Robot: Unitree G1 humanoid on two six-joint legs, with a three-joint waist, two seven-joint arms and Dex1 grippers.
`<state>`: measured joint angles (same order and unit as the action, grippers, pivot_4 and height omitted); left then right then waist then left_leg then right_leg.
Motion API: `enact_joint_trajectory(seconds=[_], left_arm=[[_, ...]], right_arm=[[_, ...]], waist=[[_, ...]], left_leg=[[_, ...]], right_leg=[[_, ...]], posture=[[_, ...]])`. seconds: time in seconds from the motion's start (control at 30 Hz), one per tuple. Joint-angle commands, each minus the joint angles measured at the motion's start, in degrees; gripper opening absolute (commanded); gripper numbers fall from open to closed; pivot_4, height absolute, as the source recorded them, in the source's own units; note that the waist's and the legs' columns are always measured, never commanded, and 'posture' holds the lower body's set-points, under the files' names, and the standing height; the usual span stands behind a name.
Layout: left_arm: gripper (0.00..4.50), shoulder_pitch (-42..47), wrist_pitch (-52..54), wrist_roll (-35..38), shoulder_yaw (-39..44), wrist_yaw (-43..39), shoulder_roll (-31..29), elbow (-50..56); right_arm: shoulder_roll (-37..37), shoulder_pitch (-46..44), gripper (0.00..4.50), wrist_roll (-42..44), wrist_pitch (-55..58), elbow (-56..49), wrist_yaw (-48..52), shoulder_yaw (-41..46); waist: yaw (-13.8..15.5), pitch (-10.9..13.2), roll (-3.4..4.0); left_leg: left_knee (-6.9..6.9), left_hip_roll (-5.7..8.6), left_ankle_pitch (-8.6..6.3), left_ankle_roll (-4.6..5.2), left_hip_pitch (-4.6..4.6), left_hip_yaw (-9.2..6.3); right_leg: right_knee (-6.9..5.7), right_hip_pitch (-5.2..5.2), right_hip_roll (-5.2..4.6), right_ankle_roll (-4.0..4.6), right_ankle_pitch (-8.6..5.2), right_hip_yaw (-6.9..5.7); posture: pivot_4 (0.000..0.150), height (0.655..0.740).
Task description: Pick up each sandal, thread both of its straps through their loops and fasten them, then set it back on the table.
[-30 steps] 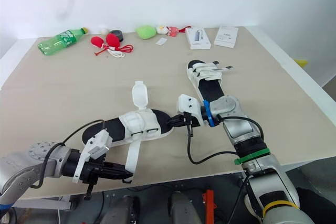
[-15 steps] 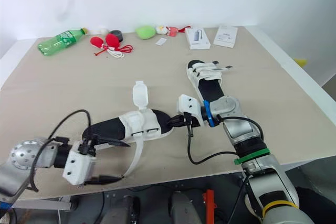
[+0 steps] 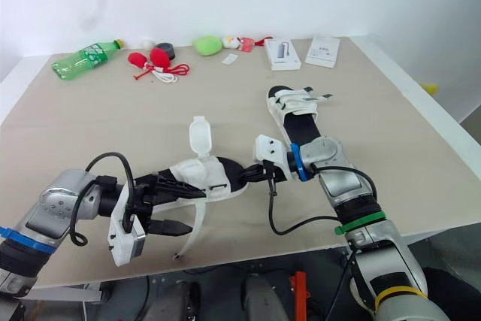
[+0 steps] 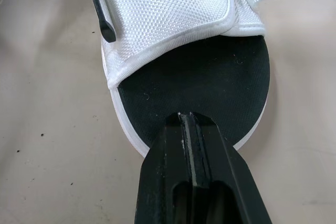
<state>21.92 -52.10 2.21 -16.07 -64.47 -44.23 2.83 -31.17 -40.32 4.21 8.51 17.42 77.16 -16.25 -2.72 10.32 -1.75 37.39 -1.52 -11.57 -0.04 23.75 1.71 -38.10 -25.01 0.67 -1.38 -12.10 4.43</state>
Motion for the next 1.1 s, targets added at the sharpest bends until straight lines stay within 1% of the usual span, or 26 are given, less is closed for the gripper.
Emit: enact_joint_trajectory(seconds=[0.03,0.27,0.47,0.5,0.53,0.57,0.63,0.7,0.8,1.1], left_arm=[[4.47,0.96,0.35,2.20,-1.18,-0.06,-1.06,0.84],[4.47,2.56,3.87,2.47,-2.55,1.90,1.56,2.09],[4.47,3.74,6.65,1.01,-4.73,0.56,2.03,2.27],[4.08,3.94,6.92,1.07,-5.09,0.31,2.16,2.40],[3.81,4.11,7.12,1.02,-5.36,0.12,2.28,2.48],[3.45,4.32,7.22,0.88,-5.60,-0.02,2.37,2.53],[2.46,4.64,7.91,0.80,-6.08,-0.34,2.33,2.61],[1.31,4.91,9.19,1.27,-6.10,-0.04,2.66,3.17],[0.06,5.07,14.49,3.55,-5.34,0.81,3.47,5.21],[0.06,0.91,53.89,22.03,1.55,7.39,4.04,15.15]], right_arm=[[-0.81,-0.02,0.00,-0.40,0.11,0.16,0.02,-0.20],[-1.08,0.44,0.00,-0.41,0.61,-0.36,-0.33,-0.12],[-0.98,0.24,0.00,-0.41,0.71,-0.14,-0.55,-0.11],[-0.96,0.24,0.00,-0.39,0.73,-0.14,-0.57,-0.12],[-0.94,0.24,0.00,-0.38,0.72,-0.12,-0.58,-0.12],[-0.93,0.24,0.00,-0.39,0.69,-0.09,-0.59,-0.13],[-0.97,0.28,0.00,-0.39,0.70,-0.10,-0.60,-0.13],[-1.13,0.41,0.00,-0.35,0.74,-0.27,-0.55,-0.09],[-1.44,0.57,0.00,-0.33,0.80,-0.47,-0.47,0.01],[-1.78,0.97,0.00,-0.37,0.56,-0.78,-0.48,0.02]], waist=[[0.00,0.00,0.00],[0.01,0.00,0.00],[0.01,0.00,0.00],[0.02,0.00,0.00],[0.01,0.00,0.00],[0.02,0.00,0.00],[0.02,0.00,0.00],[0.02,0.00,0.00],[0.02,0.00,0.00],[0.00,0.00,0.00]], left_leg=[[0.00,-0.02,0.00,0.00,0.00,0.00],[0.02,0.00,0.00,0.00,0.01,0.02],[0.04,0.00,0.00,0.00,0.00,0.02],[0.04,-0.01,0.00,0.00,0.00,0.01],[0.04,0.00,0.00,0.00,0.00,0.01],[0.04,-0.01,0.00,0.00,0.00,0.01],[0.04,0.00,0.00,0.00,0.00,0.02],[0.05,0.00,0.00,0.00,0.00,0.02],[0.05,0.00,0.00,0.00,0.00,0.02],[0.07,0.00,0.00,0.00,0.01,-0.07]], right_leg=[[0.00,0.00,0.02,0.05,-0.02,0.00],[0.00,0.00,0.01,-0.01,0.01,0.03],[0.00,0.01,0.04,0.00,0.01,0.06],[0.00,0.01,0.05,-0.01,0.01,0.06],[0.00,0.01,0.04,-0.01,0.01,0.06],[0.00,0.02,0.05,-0.02,0.02,0.06],[0.00,0.02,0.04,-0.01,0.01,0.06],[0.00,0.02,0.04,-0.01,0.01,0.08],[0.00,0.02,0.04,-0.01,0.01,0.08],[-0.02,0.03,0.07,-0.12,0.04,0.02]], posture=[[0.150,0.7400],[0.150,0.7400],[0.150,0.7400],[0.150,0.7400],[0.150,0.7400],[0.150,0.7400],[0.150,0.7400],[0.150,0.7400],[0.150,0.7400],[0.150,0.7400]])
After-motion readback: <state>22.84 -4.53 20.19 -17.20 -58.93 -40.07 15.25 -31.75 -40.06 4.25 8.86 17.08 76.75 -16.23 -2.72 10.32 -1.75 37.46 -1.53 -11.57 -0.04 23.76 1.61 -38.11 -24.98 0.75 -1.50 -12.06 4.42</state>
